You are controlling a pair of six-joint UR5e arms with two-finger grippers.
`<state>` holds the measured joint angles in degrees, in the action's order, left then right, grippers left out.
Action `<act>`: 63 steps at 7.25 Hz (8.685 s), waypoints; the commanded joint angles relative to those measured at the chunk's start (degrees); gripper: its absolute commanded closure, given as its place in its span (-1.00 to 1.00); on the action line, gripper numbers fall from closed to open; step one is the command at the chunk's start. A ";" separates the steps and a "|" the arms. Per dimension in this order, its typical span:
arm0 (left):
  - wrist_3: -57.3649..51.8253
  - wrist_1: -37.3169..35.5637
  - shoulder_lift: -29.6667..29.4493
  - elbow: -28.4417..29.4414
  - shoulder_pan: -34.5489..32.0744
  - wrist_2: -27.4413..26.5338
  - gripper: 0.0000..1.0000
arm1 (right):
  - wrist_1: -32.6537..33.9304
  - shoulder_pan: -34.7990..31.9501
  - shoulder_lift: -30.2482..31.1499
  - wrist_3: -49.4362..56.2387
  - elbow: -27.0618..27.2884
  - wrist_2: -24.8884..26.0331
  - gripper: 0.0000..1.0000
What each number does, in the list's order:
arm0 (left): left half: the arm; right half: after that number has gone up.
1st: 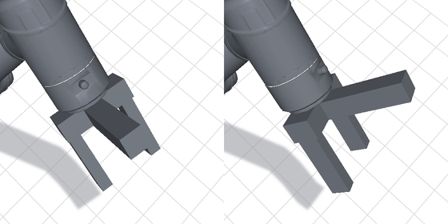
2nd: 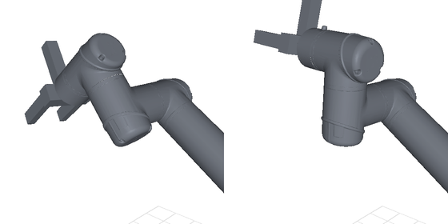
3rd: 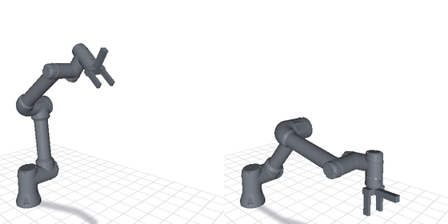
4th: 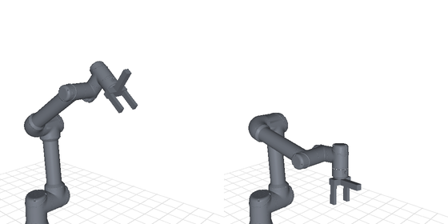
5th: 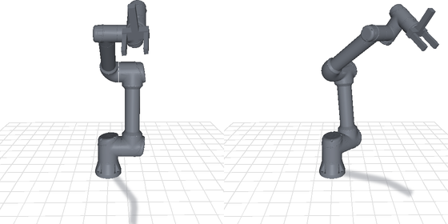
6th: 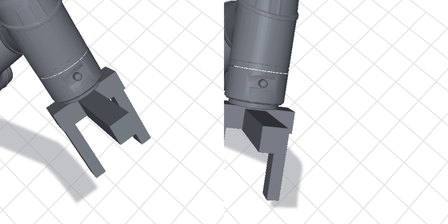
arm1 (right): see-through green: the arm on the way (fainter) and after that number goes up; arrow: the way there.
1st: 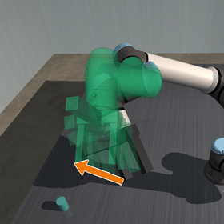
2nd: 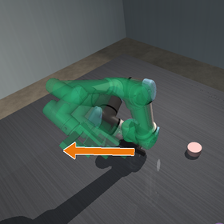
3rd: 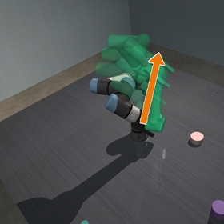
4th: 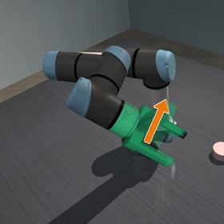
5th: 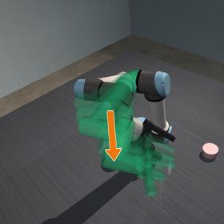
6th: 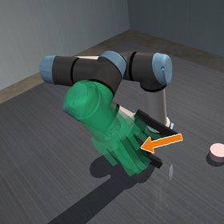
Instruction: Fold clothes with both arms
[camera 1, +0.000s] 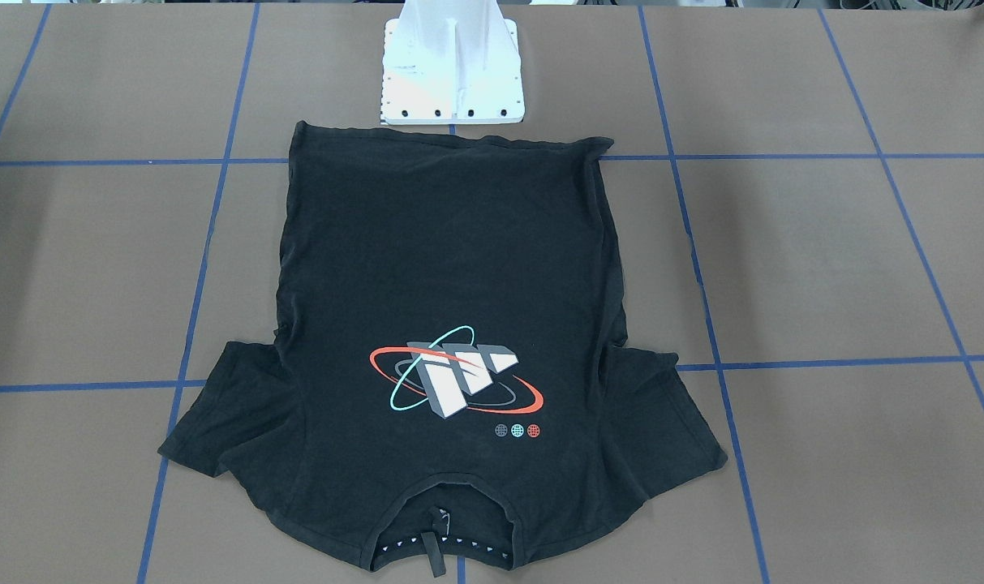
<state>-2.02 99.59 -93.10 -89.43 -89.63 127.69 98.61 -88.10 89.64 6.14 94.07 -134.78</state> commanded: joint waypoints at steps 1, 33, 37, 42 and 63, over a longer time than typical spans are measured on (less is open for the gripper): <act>-0.09 0.08 0.81 -0.13 0.07 0.36 -1.00 | 0.00 -0.23 0.10 0.27 0.49 -0.05 -1.00; 29.80 31.63 -13.16 10.24 8.24 2.74 -1.00 | -46.32 29.29 -40.48 -47.05 -31.15 -2.24 1.00; 29.71 31.72 -13.33 10.86 8.24 2.74 -1.00 | -42.46 41.59 -55.05 -63.44 -37.16 14.94 1.00; 30.49 31.90 -13.86 11.03 8.24 2.83 -1.00 | -42.71 39.86 -56.24 -63.71 -39.41 16.22 -1.00; 67.15 58.53 -32.58 37.93 39.09 -23.27 -0.31 | -42.10 28.69 -42.71 -65.38 -24.90 1.62 -1.00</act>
<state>65.13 158.18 -125.68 -51.50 -50.75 104.41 56.51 -59.41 46.90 -59.26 69.17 -133.16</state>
